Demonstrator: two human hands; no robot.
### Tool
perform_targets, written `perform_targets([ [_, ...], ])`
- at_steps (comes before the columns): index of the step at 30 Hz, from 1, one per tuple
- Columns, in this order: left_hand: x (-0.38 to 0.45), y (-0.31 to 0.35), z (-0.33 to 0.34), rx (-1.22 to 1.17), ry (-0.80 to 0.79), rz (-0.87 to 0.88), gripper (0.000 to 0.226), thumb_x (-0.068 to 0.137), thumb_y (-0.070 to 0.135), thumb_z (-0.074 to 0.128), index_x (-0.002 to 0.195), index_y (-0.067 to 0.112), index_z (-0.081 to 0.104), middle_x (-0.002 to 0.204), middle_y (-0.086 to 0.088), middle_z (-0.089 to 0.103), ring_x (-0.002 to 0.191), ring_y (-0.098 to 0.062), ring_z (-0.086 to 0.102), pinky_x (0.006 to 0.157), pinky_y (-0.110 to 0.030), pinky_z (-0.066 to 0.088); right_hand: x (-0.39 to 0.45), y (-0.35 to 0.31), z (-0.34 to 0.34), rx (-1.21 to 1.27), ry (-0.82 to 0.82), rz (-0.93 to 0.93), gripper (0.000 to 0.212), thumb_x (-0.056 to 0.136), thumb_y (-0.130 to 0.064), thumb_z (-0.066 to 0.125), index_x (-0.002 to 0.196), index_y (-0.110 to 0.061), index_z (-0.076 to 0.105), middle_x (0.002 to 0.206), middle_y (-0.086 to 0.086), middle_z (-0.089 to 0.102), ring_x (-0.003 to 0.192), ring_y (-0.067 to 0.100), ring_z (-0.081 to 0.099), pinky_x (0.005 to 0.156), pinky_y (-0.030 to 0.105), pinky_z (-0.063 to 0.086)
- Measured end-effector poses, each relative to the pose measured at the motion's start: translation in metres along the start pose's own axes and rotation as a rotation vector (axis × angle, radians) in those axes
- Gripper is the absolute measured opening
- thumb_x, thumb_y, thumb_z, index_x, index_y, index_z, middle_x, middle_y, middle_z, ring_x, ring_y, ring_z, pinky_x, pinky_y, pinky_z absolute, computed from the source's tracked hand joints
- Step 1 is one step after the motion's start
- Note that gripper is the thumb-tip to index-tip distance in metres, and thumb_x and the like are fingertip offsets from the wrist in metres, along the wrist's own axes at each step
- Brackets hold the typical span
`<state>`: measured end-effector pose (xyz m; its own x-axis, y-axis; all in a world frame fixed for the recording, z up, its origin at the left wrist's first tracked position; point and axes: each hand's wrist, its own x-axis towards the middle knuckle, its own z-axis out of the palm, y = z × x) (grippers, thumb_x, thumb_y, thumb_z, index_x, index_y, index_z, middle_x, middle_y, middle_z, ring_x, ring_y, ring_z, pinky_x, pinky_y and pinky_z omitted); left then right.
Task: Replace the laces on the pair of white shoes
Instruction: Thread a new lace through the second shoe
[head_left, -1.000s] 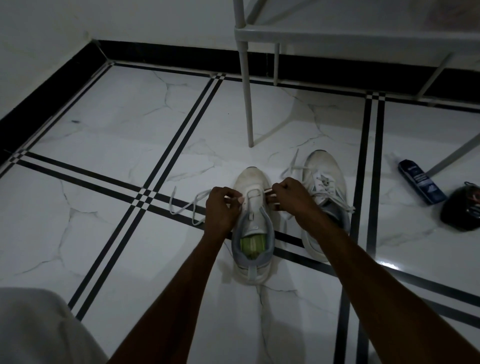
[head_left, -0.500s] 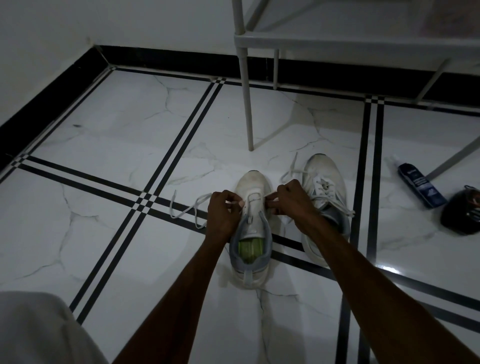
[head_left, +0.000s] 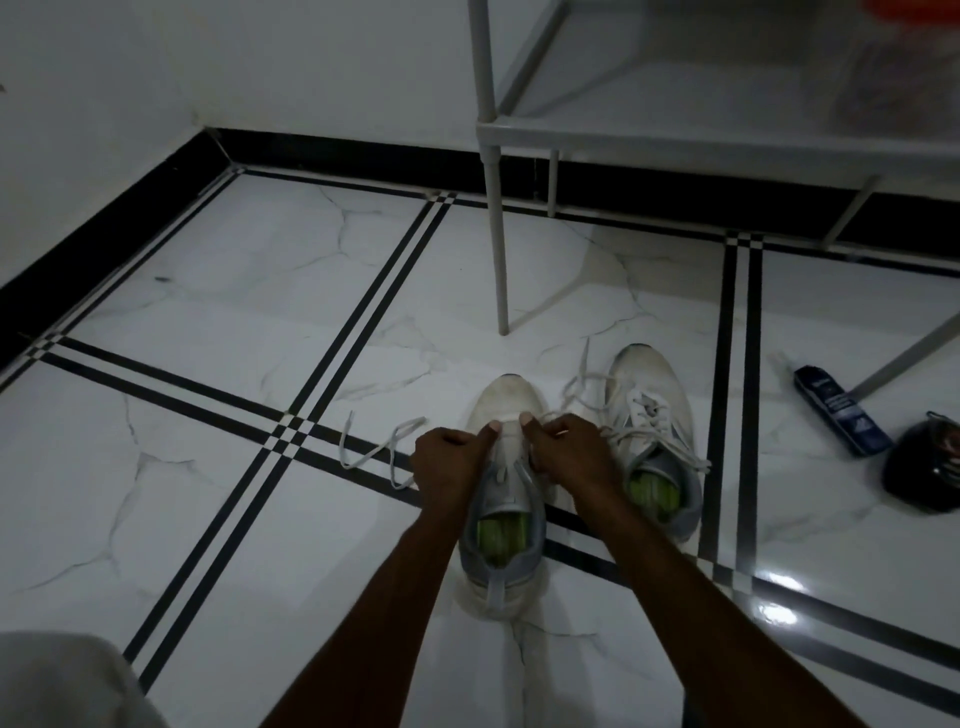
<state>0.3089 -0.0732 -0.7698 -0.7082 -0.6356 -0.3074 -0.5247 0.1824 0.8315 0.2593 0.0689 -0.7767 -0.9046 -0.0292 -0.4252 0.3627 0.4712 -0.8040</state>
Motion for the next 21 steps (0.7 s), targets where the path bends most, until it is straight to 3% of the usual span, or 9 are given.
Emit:
perform_targets([
  [3, 0.002, 0.004, 0.003, -0.123, -0.049, -0.088, 0.043, 0.074, 0.033, 0.090, 0.052, 0.010, 0.062, 0.052, -0.004, 0.057, 0.053, -0.017, 0.053, 0.059, -0.029, 0.046, 0.007, 0.002, 0.001, 0.196, 0.059, -0.049, 0.021, 0.084, -0.036, 0.075, 0.077, -0.020, 0.065, 0.079, 0.004, 0.072, 0.080, 0.026, 0.070, 0.076, 0.044, 0.060],
  [8, 0.004, -0.001, 0.000, -0.350, -0.115, -0.206, 0.028, 0.081, 0.017, 0.085, 0.066, 0.006, 0.064, 0.066, -0.013, 0.059, 0.066, -0.022, 0.052, 0.064, -0.033, 0.045, 0.006, -0.001, 0.002, 0.394, -0.018, -0.026, 0.021, 0.086, -0.028, 0.076, 0.074, -0.015, 0.066, 0.079, 0.012, 0.073, 0.072, 0.025, 0.067, 0.067, 0.040, 0.058],
  [13, 0.002, -0.004, -0.004, -0.266, -0.078, -0.134, 0.024, 0.089, 0.025, 0.076, 0.072, 0.013, 0.065, 0.069, -0.005, 0.065, 0.070, -0.019, 0.059, 0.072, -0.037, 0.053, 0.001, -0.005, 0.001, 0.461, -0.073, -0.038, 0.024, 0.090, -0.019, 0.072, 0.071, -0.018, 0.057, 0.087, 0.015, 0.074, 0.080, 0.028, 0.070, 0.067, 0.042, 0.058],
  [17, -0.003, -0.005, -0.006, -0.168, 0.000, 0.004, 0.024, 0.091, 0.025, 0.074, 0.074, 0.011, 0.065, 0.069, -0.004, 0.066, 0.067, -0.015, 0.060, 0.064, -0.025, 0.046, -0.001, -0.009, 0.003, 0.486, -0.076, -0.024, 0.022, 0.092, -0.018, 0.068, 0.076, -0.015, 0.053, 0.088, 0.014, 0.075, 0.086, 0.032, 0.074, 0.074, 0.053, 0.060],
  [21, -0.005, -0.004, -0.005, -0.164, 0.003, 0.040, 0.026, 0.093, 0.024, 0.073, 0.074, 0.009, 0.065, 0.068, -0.002, 0.064, 0.063, -0.010, 0.056, 0.061, -0.019, 0.044, -0.002, -0.009, 0.002, 0.540, -0.066, -0.002, 0.018, 0.095, -0.011, 0.064, 0.081, -0.013, 0.052, 0.091, 0.018, 0.074, 0.085, 0.029, 0.074, 0.069, 0.043, 0.060],
])
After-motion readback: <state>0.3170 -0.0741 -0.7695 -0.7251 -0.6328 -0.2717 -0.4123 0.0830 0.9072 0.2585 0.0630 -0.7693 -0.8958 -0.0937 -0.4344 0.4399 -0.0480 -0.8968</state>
